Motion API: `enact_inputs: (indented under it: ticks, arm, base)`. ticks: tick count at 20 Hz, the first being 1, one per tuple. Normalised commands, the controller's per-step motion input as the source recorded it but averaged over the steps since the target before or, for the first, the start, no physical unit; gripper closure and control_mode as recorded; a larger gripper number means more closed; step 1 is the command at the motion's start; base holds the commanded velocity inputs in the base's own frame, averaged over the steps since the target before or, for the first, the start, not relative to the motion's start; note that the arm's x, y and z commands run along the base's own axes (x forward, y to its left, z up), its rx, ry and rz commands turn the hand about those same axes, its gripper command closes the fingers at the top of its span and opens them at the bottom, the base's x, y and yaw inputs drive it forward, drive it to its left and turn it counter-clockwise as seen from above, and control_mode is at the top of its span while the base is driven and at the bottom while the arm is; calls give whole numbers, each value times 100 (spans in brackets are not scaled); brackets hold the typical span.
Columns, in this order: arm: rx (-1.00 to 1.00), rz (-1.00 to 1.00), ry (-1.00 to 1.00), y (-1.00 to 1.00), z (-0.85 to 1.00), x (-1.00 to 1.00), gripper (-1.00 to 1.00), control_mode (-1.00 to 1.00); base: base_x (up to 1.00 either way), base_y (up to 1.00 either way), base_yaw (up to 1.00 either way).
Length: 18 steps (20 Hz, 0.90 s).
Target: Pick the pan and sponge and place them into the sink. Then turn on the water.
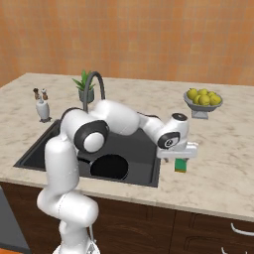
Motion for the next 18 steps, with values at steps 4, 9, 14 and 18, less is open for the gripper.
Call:
enact_inputs:
  ticks: [4, 9, 14, 18]
  arm:
    - [3, -10, 0, -22, -22, 13, -100, -100]
    - [1, -8, 0, -14, -28, 19, -100, -100]
    - [0, -7, 1, -5, -41, 18, -100, -100]
    - [3, -7, 0, -17, -47, 9, -100, -100]
  base:
    - [0, 0, 0]
    - [0, 0, 0]
    - [0, 0, 0]
    - [0, 0, 0]
